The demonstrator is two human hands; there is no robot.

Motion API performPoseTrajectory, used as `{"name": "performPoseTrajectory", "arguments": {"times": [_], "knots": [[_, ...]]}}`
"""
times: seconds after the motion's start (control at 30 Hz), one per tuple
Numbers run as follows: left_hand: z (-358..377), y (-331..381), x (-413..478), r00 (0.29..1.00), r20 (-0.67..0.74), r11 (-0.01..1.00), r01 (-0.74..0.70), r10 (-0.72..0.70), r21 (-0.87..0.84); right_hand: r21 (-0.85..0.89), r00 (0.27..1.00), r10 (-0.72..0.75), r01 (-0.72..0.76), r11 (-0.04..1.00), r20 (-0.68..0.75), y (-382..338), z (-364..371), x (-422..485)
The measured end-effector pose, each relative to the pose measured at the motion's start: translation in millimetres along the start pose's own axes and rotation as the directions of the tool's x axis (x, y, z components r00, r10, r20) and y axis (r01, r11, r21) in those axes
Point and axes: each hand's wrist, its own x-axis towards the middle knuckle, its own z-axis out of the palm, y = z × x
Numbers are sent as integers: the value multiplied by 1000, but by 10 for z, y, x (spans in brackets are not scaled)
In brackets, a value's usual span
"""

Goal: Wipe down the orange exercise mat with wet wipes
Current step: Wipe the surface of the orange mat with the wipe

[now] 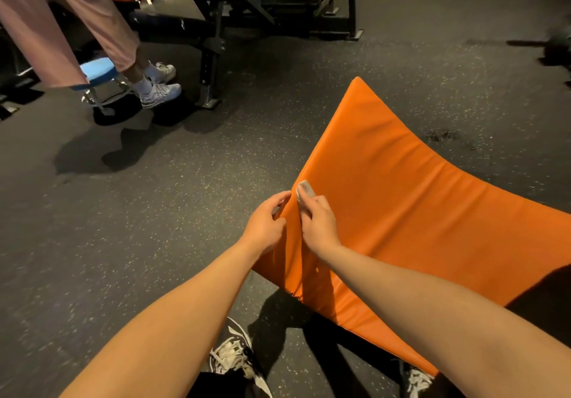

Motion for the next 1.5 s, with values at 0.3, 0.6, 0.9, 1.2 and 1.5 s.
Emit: {"name": "performPoseTrajectory", "arguments": {"times": [0.3, 0.6, 0.9, 1.2, 1.5], "knots": [[-5, 41, -81, 999, -38, 999, 12, -14, -37, 33, 977, 179, -177, 984, -118, -157, -382, 448], [63, 74, -120, 994, -112, 1000, -18, 17, -4, 13, 1000, -23, 23, 1000, -9, -117, -80, -145], [85, 100, -75, 994, -66, 984, -77, 88, 159, 92, 980, 164, -155, 984, -109, -336, 6, 34], [109, 81, -85, 997, 10, 978, -72, 71, 197, 33, 979, 188, -186, 982, -73, -263, -153, 126], [129, 156, -48, 997, -51, 967, -38, 53, 252, 75, 995, 92, -89, 993, -37, -269, 45, -264]]}}
